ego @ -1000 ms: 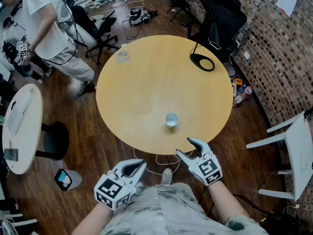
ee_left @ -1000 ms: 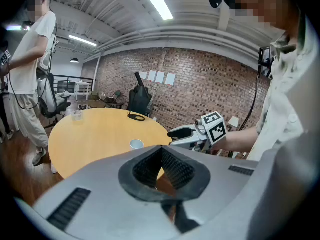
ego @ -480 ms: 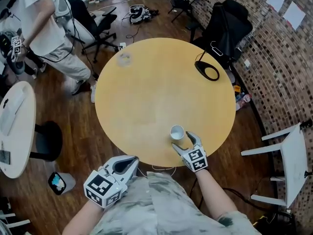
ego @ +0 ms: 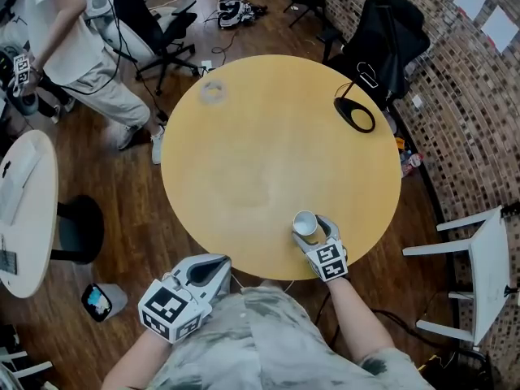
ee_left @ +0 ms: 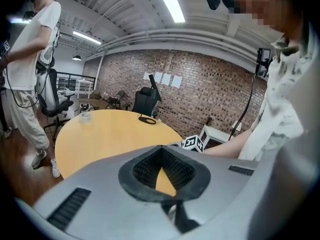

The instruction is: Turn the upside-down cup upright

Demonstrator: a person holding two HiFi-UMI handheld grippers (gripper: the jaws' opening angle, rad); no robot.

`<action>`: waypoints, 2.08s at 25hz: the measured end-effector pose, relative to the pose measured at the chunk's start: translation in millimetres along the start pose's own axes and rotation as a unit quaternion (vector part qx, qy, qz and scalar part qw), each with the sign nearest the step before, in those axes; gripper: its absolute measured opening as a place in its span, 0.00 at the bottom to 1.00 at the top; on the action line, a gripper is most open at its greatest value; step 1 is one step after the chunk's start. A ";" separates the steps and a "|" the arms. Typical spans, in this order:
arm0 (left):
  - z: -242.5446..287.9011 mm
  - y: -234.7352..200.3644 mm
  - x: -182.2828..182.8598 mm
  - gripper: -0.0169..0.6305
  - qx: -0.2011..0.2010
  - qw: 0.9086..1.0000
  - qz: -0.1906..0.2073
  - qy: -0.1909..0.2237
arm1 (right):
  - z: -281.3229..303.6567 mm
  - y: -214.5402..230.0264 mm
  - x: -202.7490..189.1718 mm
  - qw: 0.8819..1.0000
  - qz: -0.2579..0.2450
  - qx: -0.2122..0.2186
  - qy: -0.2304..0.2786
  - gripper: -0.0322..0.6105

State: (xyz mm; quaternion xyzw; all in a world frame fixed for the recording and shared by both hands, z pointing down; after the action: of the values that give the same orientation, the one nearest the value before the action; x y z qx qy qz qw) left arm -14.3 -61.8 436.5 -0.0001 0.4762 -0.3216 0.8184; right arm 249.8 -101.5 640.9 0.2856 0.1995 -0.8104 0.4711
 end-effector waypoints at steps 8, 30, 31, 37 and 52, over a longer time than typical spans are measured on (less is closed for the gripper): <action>3.5 -11.4 2.9 0.04 -0.010 1.000 -0.011 0.009 | -2.0 4.9 12.1 0.994 -0.079 -0.006 -0.074 0.57; -33.3 -42.2 -39.4 0.04 0.042 0.994 -0.095 0.029 | 66.1 -30.0 42.2 0.948 -0.266 0.040 -0.169 0.56; -34.3 -43.0 -40.0 0.04 0.043 0.994 -0.095 0.029 | 67.0 -32.1 42.2 0.947 -0.268 0.041 -0.170 0.56; -33.8 -40.7 -38.7 0.04 0.042 0.994 -0.095 0.028 | 67.0 -35.6 41.1 0.947 -0.269 0.045 -0.169 0.56; -30.5 -35.7 -36.1 0.04 0.032 0.996 -0.080 0.018 | 52.8 -25.8 41.8 0.959 -0.239 0.048 -0.146 0.63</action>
State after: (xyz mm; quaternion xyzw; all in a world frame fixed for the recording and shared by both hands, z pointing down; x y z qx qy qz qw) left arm -69.1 -61.8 458.9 -0.0062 0.4787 -0.4006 0.7812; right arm 196.2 -147.6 655.1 0.1309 0.1518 -0.9407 0.2737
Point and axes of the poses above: the fingertips, and each gripper's own axes: z forward along the fingers, y to its right, x out of its top, the point moved 4 cm from there along -z, backward along the fingers, and after that the axes turned 9 degrees about -y, right-handed, at the moved point
